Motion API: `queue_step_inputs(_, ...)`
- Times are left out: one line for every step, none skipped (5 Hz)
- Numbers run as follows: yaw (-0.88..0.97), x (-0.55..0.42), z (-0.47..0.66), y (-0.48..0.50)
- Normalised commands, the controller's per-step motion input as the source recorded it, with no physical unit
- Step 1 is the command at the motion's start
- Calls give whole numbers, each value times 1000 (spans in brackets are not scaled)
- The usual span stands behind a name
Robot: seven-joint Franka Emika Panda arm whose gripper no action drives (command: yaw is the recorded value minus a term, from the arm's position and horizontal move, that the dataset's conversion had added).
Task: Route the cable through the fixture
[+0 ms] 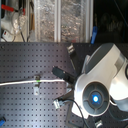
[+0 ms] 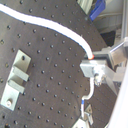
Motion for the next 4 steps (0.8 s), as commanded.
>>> queue_step_inputs(0,26,7,77)
queue_step_inputs(-197,47,568,654)
queue_step_inputs(-257,130,447,626)
queue_step_inputs(-426,19,275,538)
